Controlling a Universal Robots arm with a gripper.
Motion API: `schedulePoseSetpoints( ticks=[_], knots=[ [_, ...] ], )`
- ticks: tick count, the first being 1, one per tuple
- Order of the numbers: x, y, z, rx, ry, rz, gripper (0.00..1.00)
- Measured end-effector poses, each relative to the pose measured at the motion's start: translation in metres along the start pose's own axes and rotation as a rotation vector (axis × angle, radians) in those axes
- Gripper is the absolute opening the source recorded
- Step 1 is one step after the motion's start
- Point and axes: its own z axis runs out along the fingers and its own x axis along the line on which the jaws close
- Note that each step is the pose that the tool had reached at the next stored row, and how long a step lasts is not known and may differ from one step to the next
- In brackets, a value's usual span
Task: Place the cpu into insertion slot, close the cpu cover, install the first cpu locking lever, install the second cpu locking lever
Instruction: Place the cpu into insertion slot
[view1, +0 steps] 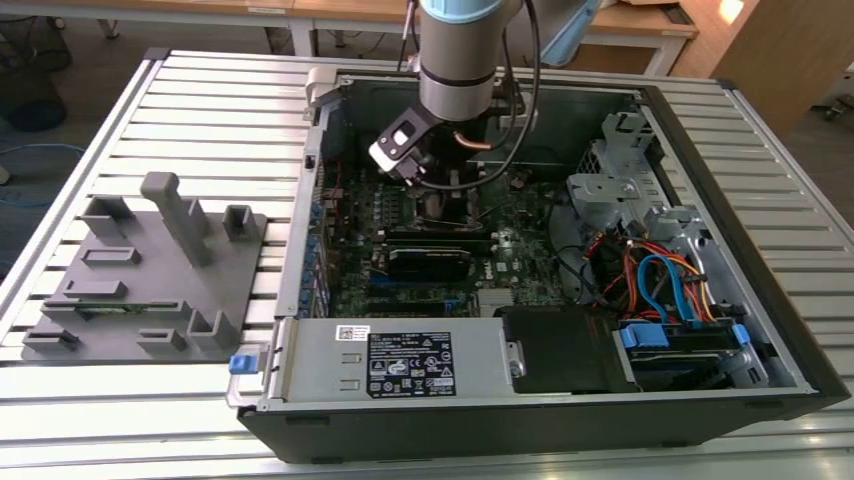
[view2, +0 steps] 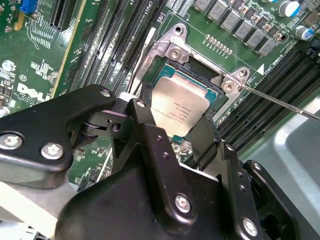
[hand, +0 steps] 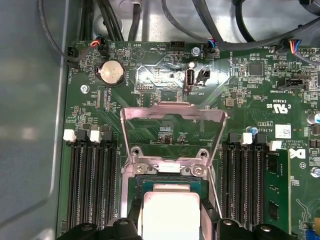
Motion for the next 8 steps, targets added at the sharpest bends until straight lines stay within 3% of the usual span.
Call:
schedulePoseSetpoints(
  ticks=[8],
  knots=[
    [0.0013,-0.0003,0.0039,0.0003,-0.0004,0.000,0.54]
  ],
)
